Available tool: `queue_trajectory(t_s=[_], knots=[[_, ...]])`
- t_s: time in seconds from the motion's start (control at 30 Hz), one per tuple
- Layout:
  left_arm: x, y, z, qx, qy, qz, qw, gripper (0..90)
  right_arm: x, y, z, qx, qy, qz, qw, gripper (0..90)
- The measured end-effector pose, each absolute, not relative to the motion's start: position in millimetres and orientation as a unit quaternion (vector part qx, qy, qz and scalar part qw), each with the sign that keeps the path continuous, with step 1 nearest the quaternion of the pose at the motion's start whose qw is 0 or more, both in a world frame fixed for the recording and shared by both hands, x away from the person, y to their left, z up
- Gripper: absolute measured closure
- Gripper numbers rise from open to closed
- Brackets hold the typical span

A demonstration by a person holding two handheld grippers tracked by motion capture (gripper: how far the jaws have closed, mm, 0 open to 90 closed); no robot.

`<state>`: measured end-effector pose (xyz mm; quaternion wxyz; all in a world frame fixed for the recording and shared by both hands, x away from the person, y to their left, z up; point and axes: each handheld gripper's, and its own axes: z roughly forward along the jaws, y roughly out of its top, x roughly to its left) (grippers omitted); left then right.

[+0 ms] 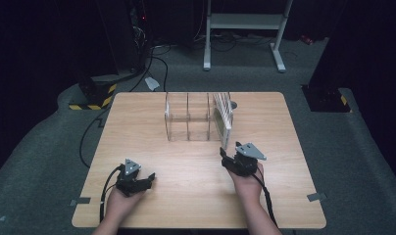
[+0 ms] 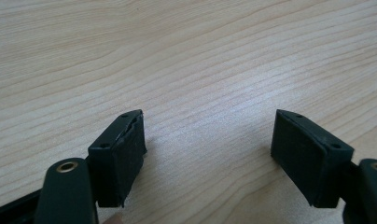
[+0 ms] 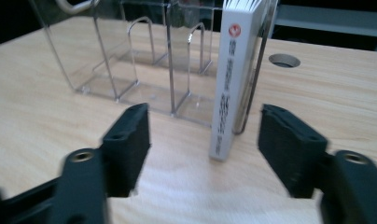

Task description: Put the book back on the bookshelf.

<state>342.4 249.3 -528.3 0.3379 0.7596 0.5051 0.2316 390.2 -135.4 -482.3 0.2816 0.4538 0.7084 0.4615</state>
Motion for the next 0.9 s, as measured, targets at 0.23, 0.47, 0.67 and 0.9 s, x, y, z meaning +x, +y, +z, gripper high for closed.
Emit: queue_trajectory(t_s=[0.23, 0.47, 0.67, 0.9], knots=[[339.3, 249.5, -528.3, 0.759, 0.507, 0.230, 0.337, 25.3, 370.3, -172.8, -495.4, 0.497, 0.722, 0.414, 0.246, 18.3], [336.2, 250.7, -528.5, 0.758, 0.509, 0.230, 0.336, 22.1, 351.5, -230.4, -517.5, 0.527, 0.742, 0.335, 0.245, 16.6], [327.1, 252.2, -528.9, 0.759, 0.511, 0.228, 0.333, 17.8, 347.0, -243.6, -523.6, 0.538, 0.747, 0.325, 0.217, 15.4], [317.6, 254.6, -529.2, 0.762, 0.506, 0.227, 0.334, 16.4, 349.6, -221.4, -524.1, 0.527, 0.758, 0.315, 0.220, 14.7]])
